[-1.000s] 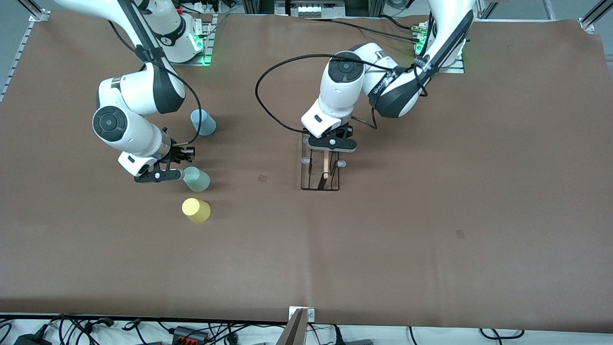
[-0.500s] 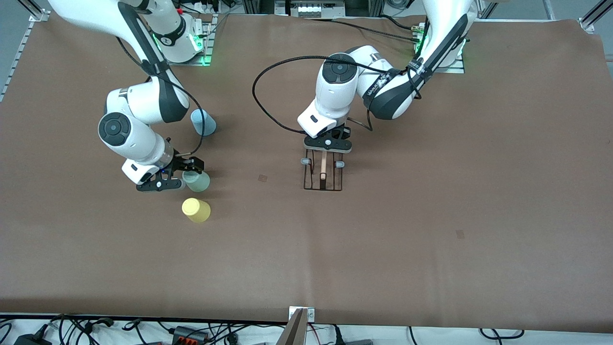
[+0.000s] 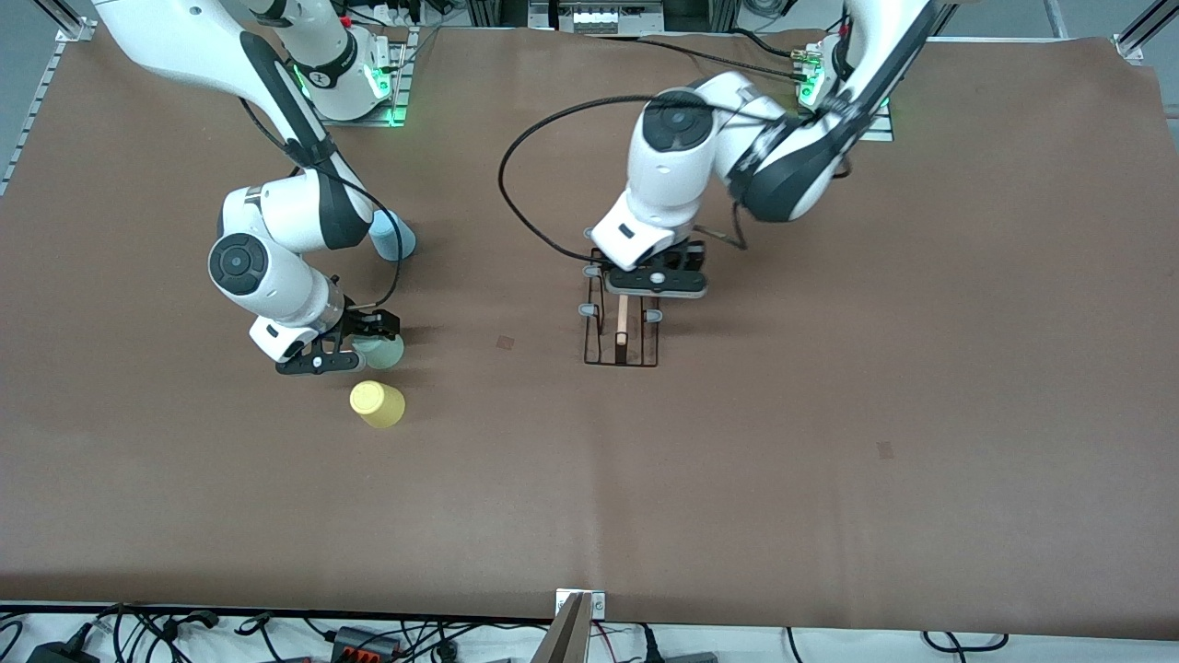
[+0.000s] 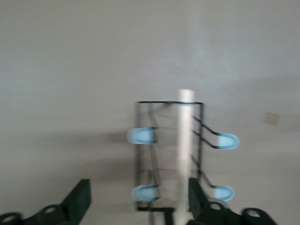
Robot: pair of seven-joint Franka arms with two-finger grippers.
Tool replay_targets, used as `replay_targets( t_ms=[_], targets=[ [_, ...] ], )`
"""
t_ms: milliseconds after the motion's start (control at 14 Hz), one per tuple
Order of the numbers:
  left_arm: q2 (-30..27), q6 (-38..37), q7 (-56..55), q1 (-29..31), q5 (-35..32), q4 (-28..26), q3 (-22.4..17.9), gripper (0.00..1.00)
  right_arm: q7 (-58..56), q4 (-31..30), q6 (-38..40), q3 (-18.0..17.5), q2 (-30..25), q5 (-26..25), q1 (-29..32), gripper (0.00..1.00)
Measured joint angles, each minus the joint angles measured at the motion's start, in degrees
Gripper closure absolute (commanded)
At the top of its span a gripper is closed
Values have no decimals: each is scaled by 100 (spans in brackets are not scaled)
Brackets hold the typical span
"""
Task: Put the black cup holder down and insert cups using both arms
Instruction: 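Release the rack and withdraw the left gripper while the right gripper lifts the teal cup, then carry the teal cup with the right gripper onto a rack peg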
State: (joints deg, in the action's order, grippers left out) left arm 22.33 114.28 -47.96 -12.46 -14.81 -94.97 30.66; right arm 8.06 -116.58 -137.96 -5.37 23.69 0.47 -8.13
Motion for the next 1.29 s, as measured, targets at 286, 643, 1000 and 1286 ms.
replay_targets(
  t_ms=[286, 643, 1000, 1286],
  targets=[
    [-416, -1861, 1060, 611, -20, 583, -20, 0, 0, -98, -296, 2, 94, 0, 0, 0],
    [-433, -2735, 3193, 2186, -34, 691, -76, 0, 0, -161, -373, 2, 143, -5, -3, 71],
    [-821, -3348, 4438, 3386, -36, 861, -64, 0, -4, -123, -364, 2, 54, -24, -15, 84],
    [-1137, -3404, 4633, 3528, 278, 1056, -81, 0, 1074, 12, 620, -128, -787, -23, -387, 84]
  ],
)
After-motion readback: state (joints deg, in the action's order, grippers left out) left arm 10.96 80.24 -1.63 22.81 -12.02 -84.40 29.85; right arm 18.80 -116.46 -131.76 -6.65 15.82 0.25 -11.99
